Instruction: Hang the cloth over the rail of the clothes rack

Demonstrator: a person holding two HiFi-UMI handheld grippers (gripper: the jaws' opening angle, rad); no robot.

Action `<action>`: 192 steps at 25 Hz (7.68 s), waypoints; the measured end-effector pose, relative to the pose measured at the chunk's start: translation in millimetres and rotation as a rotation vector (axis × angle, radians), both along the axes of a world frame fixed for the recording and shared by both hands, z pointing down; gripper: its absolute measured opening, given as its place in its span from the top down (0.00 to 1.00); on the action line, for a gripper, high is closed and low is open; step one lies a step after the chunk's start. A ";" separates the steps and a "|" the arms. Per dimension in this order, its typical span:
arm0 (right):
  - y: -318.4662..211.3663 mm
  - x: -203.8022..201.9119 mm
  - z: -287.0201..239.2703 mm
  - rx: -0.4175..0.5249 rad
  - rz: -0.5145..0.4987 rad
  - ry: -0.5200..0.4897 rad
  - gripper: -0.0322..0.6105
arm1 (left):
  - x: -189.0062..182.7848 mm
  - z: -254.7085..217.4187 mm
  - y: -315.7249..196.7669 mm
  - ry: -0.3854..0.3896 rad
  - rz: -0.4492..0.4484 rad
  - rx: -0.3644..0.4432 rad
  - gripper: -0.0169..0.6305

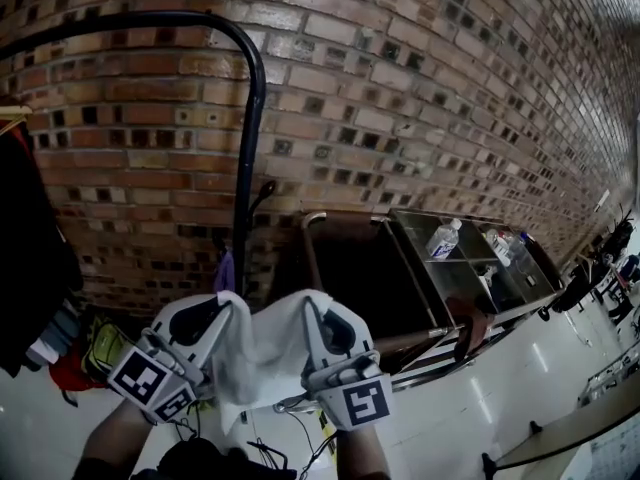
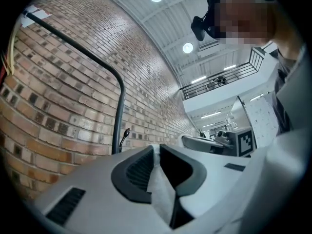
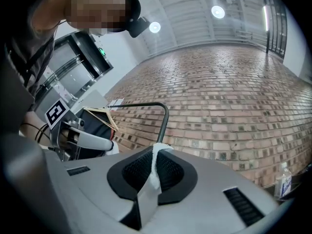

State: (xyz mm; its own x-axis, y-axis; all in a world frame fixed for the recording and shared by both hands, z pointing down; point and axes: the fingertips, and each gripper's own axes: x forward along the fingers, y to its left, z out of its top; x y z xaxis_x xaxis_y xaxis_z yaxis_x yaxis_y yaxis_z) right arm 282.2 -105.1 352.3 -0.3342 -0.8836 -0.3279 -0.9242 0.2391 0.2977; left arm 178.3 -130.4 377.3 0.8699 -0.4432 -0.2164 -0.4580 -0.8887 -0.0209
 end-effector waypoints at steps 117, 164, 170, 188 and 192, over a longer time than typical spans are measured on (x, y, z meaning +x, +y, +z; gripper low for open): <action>-193.2 -56.4 -435.7 0.653 -0.036 0.023 0.90 | -87.8 -546.6 -211.0 0.062 -0.390 0.891 0.85; -197.6 -182.2 -227.7 0.496 -0.109 -0.052 0.90 | -432.8 -254.4 -194.3 0.035 -0.854 0.627 0.86; -201.7 -195.3 -218.2 0.449 -0.071 -0.076 0.90 | -440.8 -238.1 -206.5 -0.064 -0.832 0.639 0.86; -198.8 -172.1 -140.0 0.290 0.066 -0.101 0.90 | -417.2 -133.4 -234.6 -0.093 -0.604 0.427 0.87; -196.5 -168.2 -119.9 0.256 0.072 -0.117 0.90 | -410.5 -113.4 -233.9 -0.122 -0.604 0.417 0.87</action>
